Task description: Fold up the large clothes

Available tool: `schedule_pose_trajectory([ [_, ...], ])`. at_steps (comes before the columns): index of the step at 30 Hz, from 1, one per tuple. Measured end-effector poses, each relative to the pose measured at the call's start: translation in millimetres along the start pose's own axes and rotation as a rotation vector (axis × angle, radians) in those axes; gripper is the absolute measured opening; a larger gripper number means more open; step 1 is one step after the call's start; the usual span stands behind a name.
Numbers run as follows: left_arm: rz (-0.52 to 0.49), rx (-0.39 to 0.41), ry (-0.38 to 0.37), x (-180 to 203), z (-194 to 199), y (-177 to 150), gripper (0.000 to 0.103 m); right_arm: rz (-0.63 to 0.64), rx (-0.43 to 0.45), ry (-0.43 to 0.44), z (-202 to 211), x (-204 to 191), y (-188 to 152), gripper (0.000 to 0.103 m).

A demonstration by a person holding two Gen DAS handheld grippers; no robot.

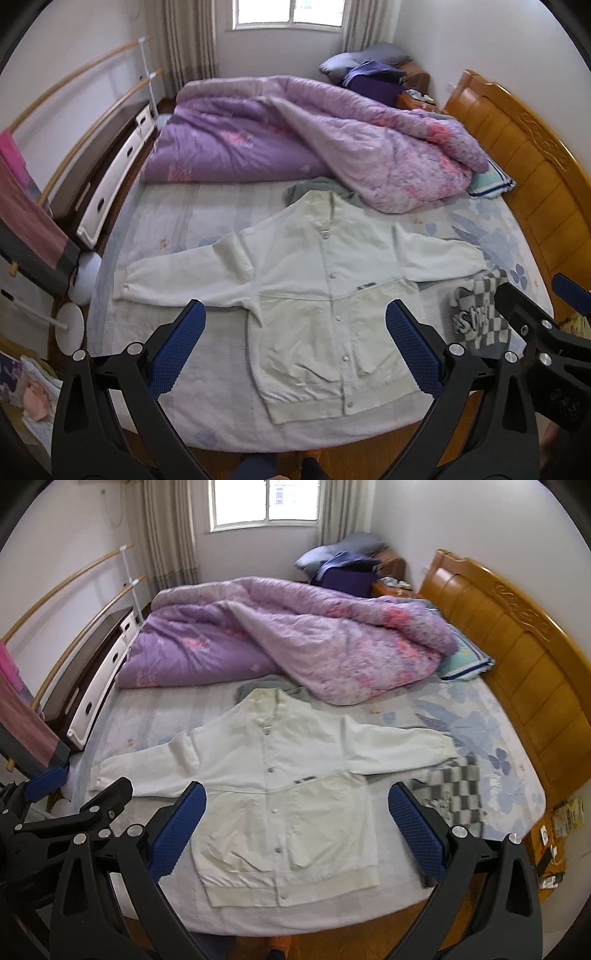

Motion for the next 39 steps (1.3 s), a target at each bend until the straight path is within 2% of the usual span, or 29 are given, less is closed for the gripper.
schedule_pose_trajectory([
  [5, 0.02, -0.034, -0.065, -81, -62, 25, 0.098, 0.054, -0.075, 0.013, -66, -72, 33, 0.095],
  [7, 0.033, -0.096, -0.133, -119, -95, 34, 0.098, 0.072, -0.094, 0.015, -96, -102, 44, 0.095],
  [8, 0.076, -0.123, -0.162, -143, -114, 37, 0.098, 0.078, -0.109, 0.02, -107, -111, 47, 0.095],
  [11, 0.201, -0.164, -0.176, -206, -164, 39, 0.098, 0.09, -0.169, 0.054, -156, -149, 57, 0.095],
  [13, 0.278, -0.205, -0.125, -254, -198, 36, 0.098, 0.091, -0.218, 0.083, -188, -168, 60, 0.095],
  [15, 0.351, -0.211, -0.096, -293, -222, 31, 0.098, 0.091, -0.255, 0.098, -214, -182, 62, 0.095],
  [18, 0.503, -0.246, -0.077, -373, -273, 16, 0.098, 0.086, -0.319, 0.117, -262, -204, 63, 0.095],
  [21, 0.707, -0.254, -0.126, -448, -318, -4, 0.098, 0.076, -0.369, 0.122, -304, -216, 61, 0.095],
  [22, 0.774, -0.256, -0.119, -471, -334, -11, 0.098, 0.072, -0.383, 0.126, -315, -218, 60, 0.095],
  [26, 0.951, -0.237, -0.111, -531, -378, -31, 0.097, 0.058, -0.436, 0.156, -363, -226, 54, 0.095],
  [29, 1.014, -0.217, -0.153, -553, -401, -34, 0.096, 0.058, -0.457, 0.176, -394, -228, 51, 0.095],
  [31, 1.029, -0.223, -0.143, -560, -413, -32, 0.065, 0.052, -0.465, 0.19, -408, -228, 51, 0.095],
  [32, 1.022, -0.228, -0.137, -560, -415, -32, 0.065, 0.044, -0.463, 0.204, -417, -226, 51, 0.095],
  [33, 1.014, -0.229, -0.128, -558, -415, -31, 0.058, 0.036, -0.462, 0.215, -425, -224, 52, 0.095],
  [35, 1.013, -0.229, -0.117, -561, -420, -32, 0.054, 0.023, -0.467, 0.256, -439, -222, 54, 0.094],
  [36, 1.02, -0.223, -0.122, -564, -421, -34, 0.047, 0.022, -0.465, 0.266, -445, -222, 55, 0.081],
  [37, 1.032, -0.209, -0.127, -565, -419, -37, 0.035, 0.024, -0.471, 0.27, -450, -221, 55, 0.069],
  [38, 1.03, -0.193, -0.134, -564, -415, -36, 0.03, 0.023, -0.492, 0.281, -459, -221, 56, 0.044],
  [39, 1.017, -0.173, -0.133, -562, -409, -33, 0.023, 0.016, -0.509, 0.297, -468, -220, 56, 0.026],
])
Point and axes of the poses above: each gripper's, at about its wrist camera, not at the fingertips, and z roughly against the way its jaws point, x to its right, y to its top, the point moved 2 cm from there along -z, roughly the way its jaws point, and after that the axes turned 13 degrees about -x, right-handed, at the moved point
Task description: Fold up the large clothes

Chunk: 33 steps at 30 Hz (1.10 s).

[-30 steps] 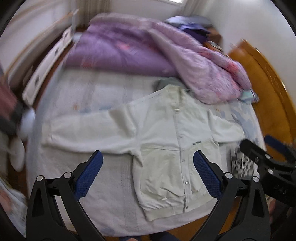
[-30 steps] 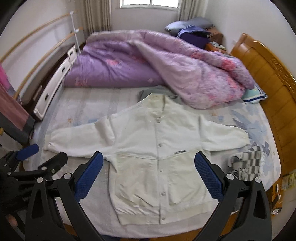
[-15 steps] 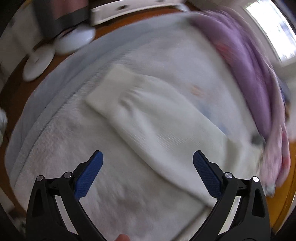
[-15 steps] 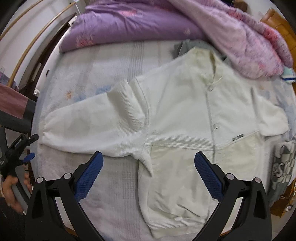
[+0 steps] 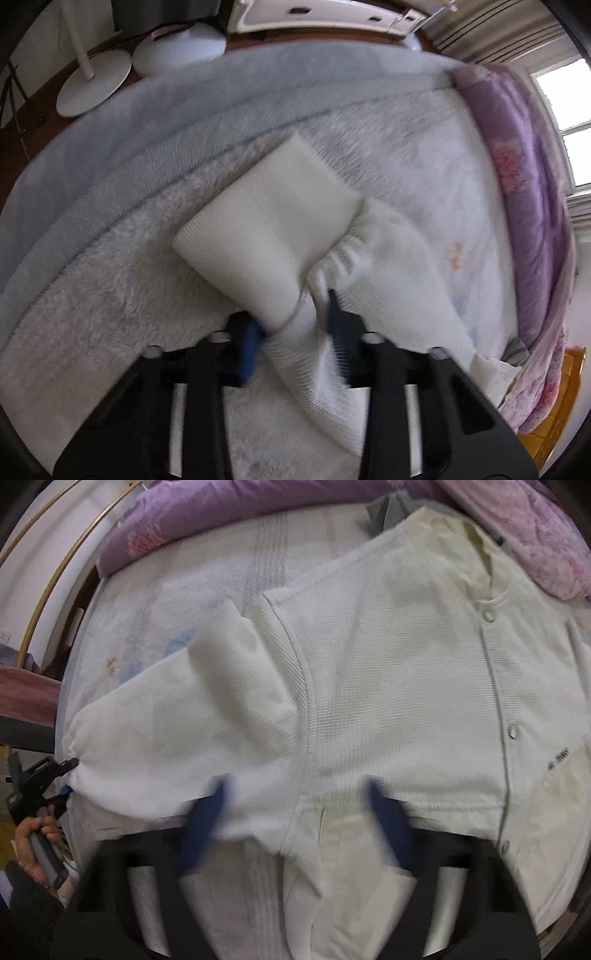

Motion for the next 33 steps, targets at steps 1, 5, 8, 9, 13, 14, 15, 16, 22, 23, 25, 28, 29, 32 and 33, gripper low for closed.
schedule_pose_trajectory([
  [1, -0.038, 0.032, 0.003, 5, 12, -6, 0.021, 0.0, -0.011, 0.025, -7, 4, 5, 0.021],
  [5, -0.094, 0.115, -0.034, 15, 55, -23, 0.019, 0.016, -0.042, 0.05, -28, 13, 17, 0.0],
  [8, -0.151, 0.198, -0.048, 29, 94, -46, 0.019, 0.001, -0.112, 0.042, -60, 26, 21, 0.0],
  [9, -0.167, 0.214, -0.06, 36, 104, -53, 0.019, 0.003, -0.118, 0.049, -65, 29, 23, 0.0],
  [13, -0.296, 0.323, -0.025, 92, 143, -96, 0.019, 0.02, -0.155, 0.066, -74, 33, 30, 0.0],
  [14, -0.332, 0.359, -0.037, 113, 155, -111, 0.019, 0.023, -0.162, 0.081, -74, 35, 31, 0.0],
  [15, -0.351, 0.374, -0.042, 128, 161, -119, 0.019, 0.024, -0.173, 0.114, -72, 40, 32, 0.0],
  [16, -0.382, 0.401, -0.047, 147, 170, -133, 0.019, 0.024, -0.181, 0.141, -71, 43, 32, 0.0],
  [22, -0.597, 0.472, -0.121, 276, 194, -226, 0.017, 0.071, -0.096, 0.309, 0, 108, 19, 0.001],
  [23, -0.642, 0.476, -0.133, 302, 188, -245, 0.017, 0.074, -0.072, 0.305, 14, 129, 14, 0.001],
  [25, -0.714, 0.459, -0.142, 349, 166, -282, 0.016, 0.074, -0.041, 0.298, 35, 165, 6, 0.001],
  [28, -0.788, 0.39, -0.207, 406, 122, -329, 0.006, 0.06, 0.009, 0.244, 72, 240, -10, 0.001],
  [29, -0.815, 0.36, -0.207, 427, 100, -346, 0.005, 0.045, 0.028, 0.217, 88, 271, -16, 0.001],
  [32, -0.881, 0.305, -0.113, 470, 30, -383, 0.004, 0.006, 0.061, 0.151, 115, 345, -32, 0.001],
  [33, -0.87, 0.257, -0.078, 474, 7, -390, 0.004, 0.009, 0.056, 0.121, 120, 362, -38, 0.002],
])
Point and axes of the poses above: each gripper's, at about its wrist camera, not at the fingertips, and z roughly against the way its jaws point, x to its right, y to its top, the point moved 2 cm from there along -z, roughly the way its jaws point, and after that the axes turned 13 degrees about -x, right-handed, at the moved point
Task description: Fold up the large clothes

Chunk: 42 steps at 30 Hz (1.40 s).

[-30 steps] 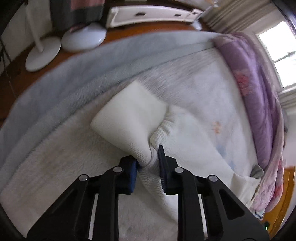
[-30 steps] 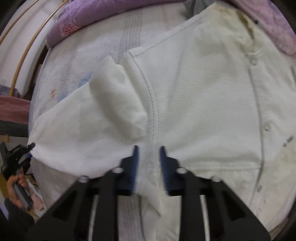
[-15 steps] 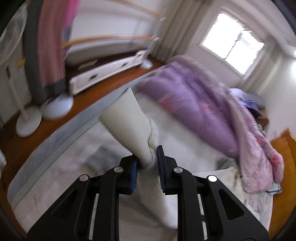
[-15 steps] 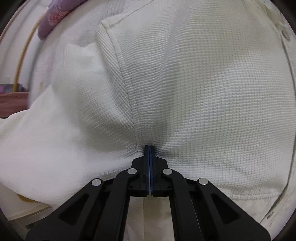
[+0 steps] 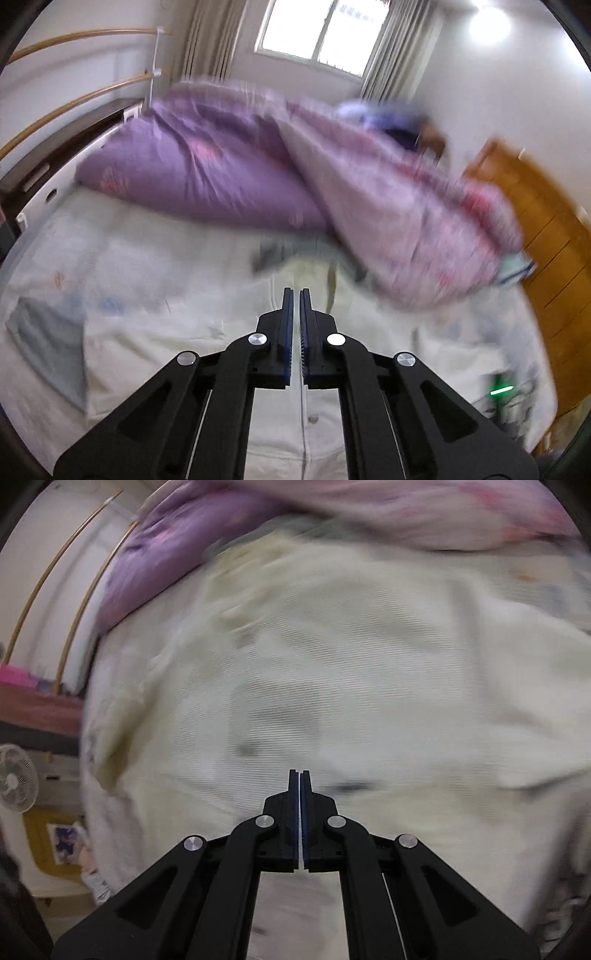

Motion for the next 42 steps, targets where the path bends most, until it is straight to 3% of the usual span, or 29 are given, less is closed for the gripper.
schedule_pose_trajectory([
  [1, 0.016, -0.058, 0.006, 6, -21, -9, 0.004, 0.005, -0.004, -0.019, 11, 19, -7, 0.003],
  [3, -0.002, -0.095, 0.111, 12, -43, -31, 0.004, -0.007, -0.008, -0.024, 23, 50, -20, 0.004],
  [4, -0.008, -0.128, 0.119, 10, -51, -40, 0.007, -0.018, -0.015, -0.014, 26, 60, -26, 0.005],
  [5, -0.014, -0.175, 0.149, 5, -64, -49, 0.014, -0.028, -0.017, -0.008, 24, 70, -28, 0.005],
  [6, -0.027, -0.193, 0.187, 1, -72, -55, 0.03, -0.039, -0.02, 0.007, 19, 71, -30, 0.004],
  [7, -0.048, -0.227, 0.22, -11, -83, -63, 0.037, -0.053, -0.022, 0.027, 13, 74, -31, 0.004],
  [10, -0.066, -0.308, 0.305, -41, -117, -73, 0.041, -0.112, -0.024, 0.093, -2, 81, -38, 0.004],
  [14, -0.099, -0.372, 0.327, -65, -158, -80, 0.047, -0.17, -0.019, 0.153, -19, 81, -38, 0.004],
  [16, -0.147, -0.383, 0.342, -66, -179, -78, 0.059, -0.177, -0.012, 0.166, -23, 80, -35, 0.005],
  [21, -0.236, -0.459, 0.417, -67, -232, -74, 0.072, -0.162, 0.01, 0.204, -22, 74, -23, 0.005],
  [23, -0.26, -0.447, 0.421, -69, -240, -73, 0.07, -0.146, 0.015, 0.212, -23, 69, -18, 0.005],
  [25, -0.257, -0.44, 0.389, -69, -239, -66, 0.041, -0.138, 0.019, 0.22, -26, 66, -12, 0.005],
  [28, -0.186, -0.396, 0.349, -71, -218, -48, 0.025, -0.146, 0.019, 0.227, -28, 67, -7, 0.005],
  [30, -0.106, -0.358, 0.274, -75, -194, -36, 0.024, -0.148, 0.025, 0.235, -24, 70, -5, 0.005],
  [33, -0.099, -0.265, 0.205, -56, -151, -21, 0.024, -0.155, 0.055, 0.219, -9, 81, 0, 0.005],
  [37, -0.123, -0.196, 0.035, 15, -121, -23, 0.024, -0.208, 0.125, 0.137, 23, 116, 8, 0.005],
  [42, -0.208, -0.263, -0.144, 117, -150, -50, 0.024, -0.311, 0.213, 0.02, 71, 176, 15, 0.005],
])
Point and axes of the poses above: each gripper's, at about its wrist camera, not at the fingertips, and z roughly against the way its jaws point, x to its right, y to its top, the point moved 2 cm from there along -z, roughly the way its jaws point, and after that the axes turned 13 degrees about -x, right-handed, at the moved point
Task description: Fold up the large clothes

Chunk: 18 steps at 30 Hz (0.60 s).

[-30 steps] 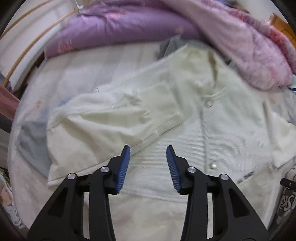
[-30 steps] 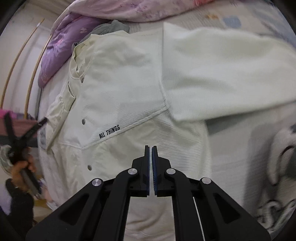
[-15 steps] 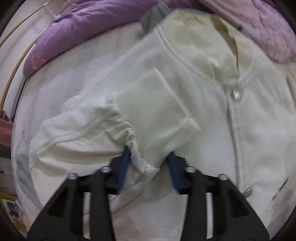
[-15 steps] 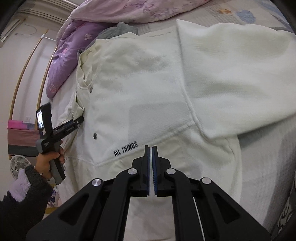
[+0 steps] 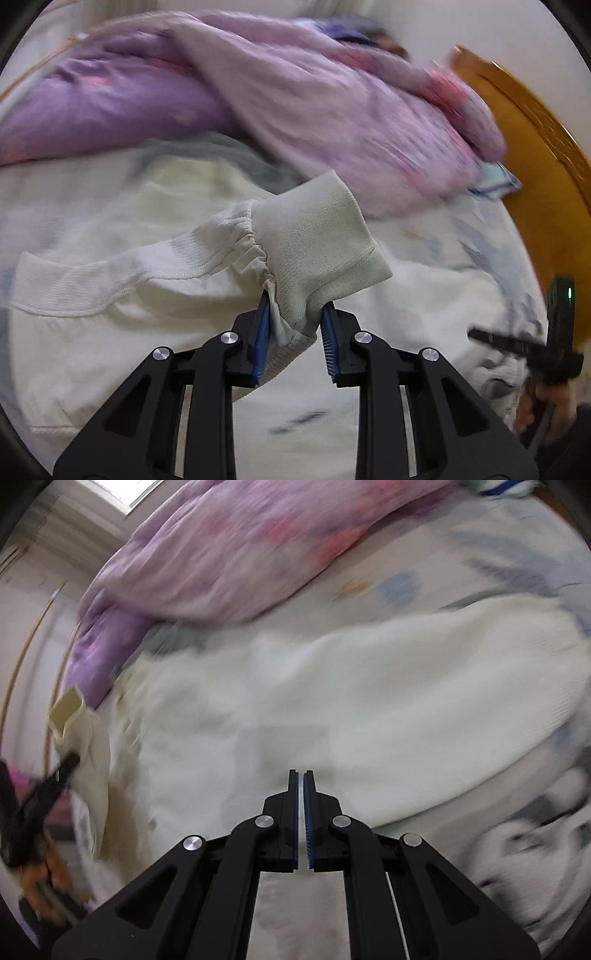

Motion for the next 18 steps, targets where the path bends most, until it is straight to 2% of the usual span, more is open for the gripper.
schedule_pose_trajectory([
  [4, -0.08, -0.082, 0.003, 60, -55, -7, 0.024, -0.073, 0.056, -0.095, 28, 43, 18, 0.008],
  [5, -0.103, -0.117, 0.029, 68, -74, -9, 0.024, -0.105, 0.071, -0.127, 34, 57, 23, 0.014],
  [7, -0.096, -0.183, 0.052, 71, -104, -17, 0.024, -0.173, 0.094, -0.159, 43, 84, 30, 0.022],
  [9, -0.103, -0.232, 0.078, 70, -122, -24, 0.025, -0.278, 0.112, -0.183, 51, 117, 37, 0.041],
  [11, -0.086, -0.266, 0.089, 68, -136, -30, 0.026, -0.379, 0.133, -0.182, 57, 151, 44, 0.044],
  [12, -0.082, -0.272, 0.091, 69, -138, -32, 0.029, -0.413, 0.13, -0.187, 58, 163, 48, 0.051],
  [14, -0.075, -0.288, 0.101, 69, -141, -37, 0.033, -0.521, 0.12, -0.191, 56, 194, 53, 0.054],
  [15, -0.077, -0.287, 0.107, 71, -141, -37, 0.036, -0.568, 0.104, -0.19, 53, 209, 54, 0.054],
  [16, -0.079, -0.286, 0.106, 73, -140, -38, 0.048, -0.612, 0.088, -0.197, 50, 224, 56, 0.054],
  [18, -0.051, -0.314, 0.038, 76, -137, -40, 0.07, -0.649, 0.082, -0.197, 46, 242, 60, 0.054],
])
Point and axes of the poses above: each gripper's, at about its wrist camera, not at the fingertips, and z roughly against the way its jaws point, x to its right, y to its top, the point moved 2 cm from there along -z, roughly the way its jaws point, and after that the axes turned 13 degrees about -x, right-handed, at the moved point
